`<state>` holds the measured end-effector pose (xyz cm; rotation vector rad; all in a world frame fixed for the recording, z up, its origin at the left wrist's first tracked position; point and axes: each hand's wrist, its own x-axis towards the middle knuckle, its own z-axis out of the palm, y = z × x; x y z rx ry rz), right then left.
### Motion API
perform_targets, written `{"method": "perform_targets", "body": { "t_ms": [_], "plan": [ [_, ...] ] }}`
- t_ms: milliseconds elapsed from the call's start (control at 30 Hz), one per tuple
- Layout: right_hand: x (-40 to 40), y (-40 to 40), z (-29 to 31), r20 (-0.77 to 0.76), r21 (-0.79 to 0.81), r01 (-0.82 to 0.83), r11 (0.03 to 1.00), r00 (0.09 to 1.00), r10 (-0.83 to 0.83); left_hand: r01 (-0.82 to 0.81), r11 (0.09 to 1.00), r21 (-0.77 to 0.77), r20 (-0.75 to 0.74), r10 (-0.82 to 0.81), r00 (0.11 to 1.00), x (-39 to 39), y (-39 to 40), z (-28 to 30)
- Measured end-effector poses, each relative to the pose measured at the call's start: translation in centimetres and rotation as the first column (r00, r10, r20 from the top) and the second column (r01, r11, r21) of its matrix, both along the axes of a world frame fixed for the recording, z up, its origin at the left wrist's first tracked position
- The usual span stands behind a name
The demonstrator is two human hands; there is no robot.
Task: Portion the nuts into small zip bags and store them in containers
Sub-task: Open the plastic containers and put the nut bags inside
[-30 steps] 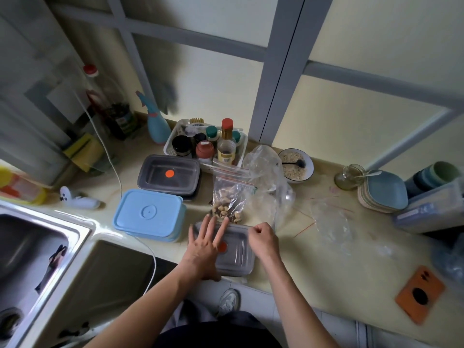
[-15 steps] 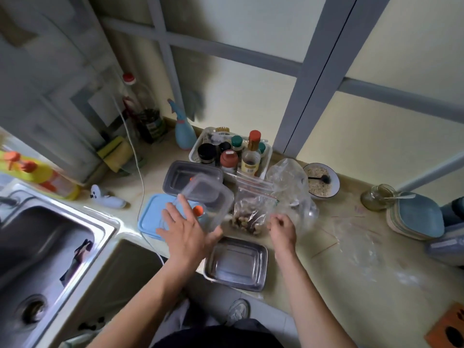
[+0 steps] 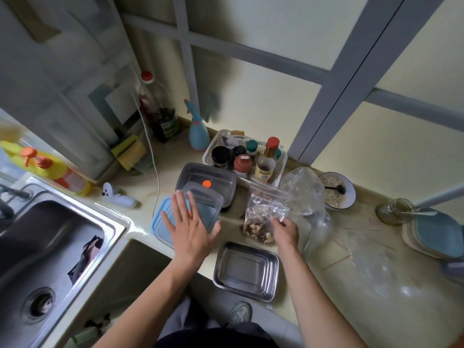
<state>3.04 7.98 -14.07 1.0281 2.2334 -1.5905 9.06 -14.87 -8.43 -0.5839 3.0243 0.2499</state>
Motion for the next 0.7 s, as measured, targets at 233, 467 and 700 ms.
{"method": "perform_targets", "body": {
  "t_ms": [233,467,700],
  "plan": [
    [2.5,-0.1,2.4,-0.203,-0.044,-0.119,0.992,0.973,0.108,0.499,0.859,0.118,-0.288,-0.451,0.845,0.6,5.7,2.6],
    [6.7,-0.6,3.5,-0.159,0.059,0.001,0.998,0.987,0.008,-0.185,0.579,0.794,0.144,0.116,0.983,1.8,10.1,0.7],
    [9.9,-1.1,1.6,-0.086,-0.253,0.036,0.967,0.995,-0.06,-0.293,0.592,0.751,0.179,0.245,0.953,4.4,9.9,-2.0]
  ]
}}
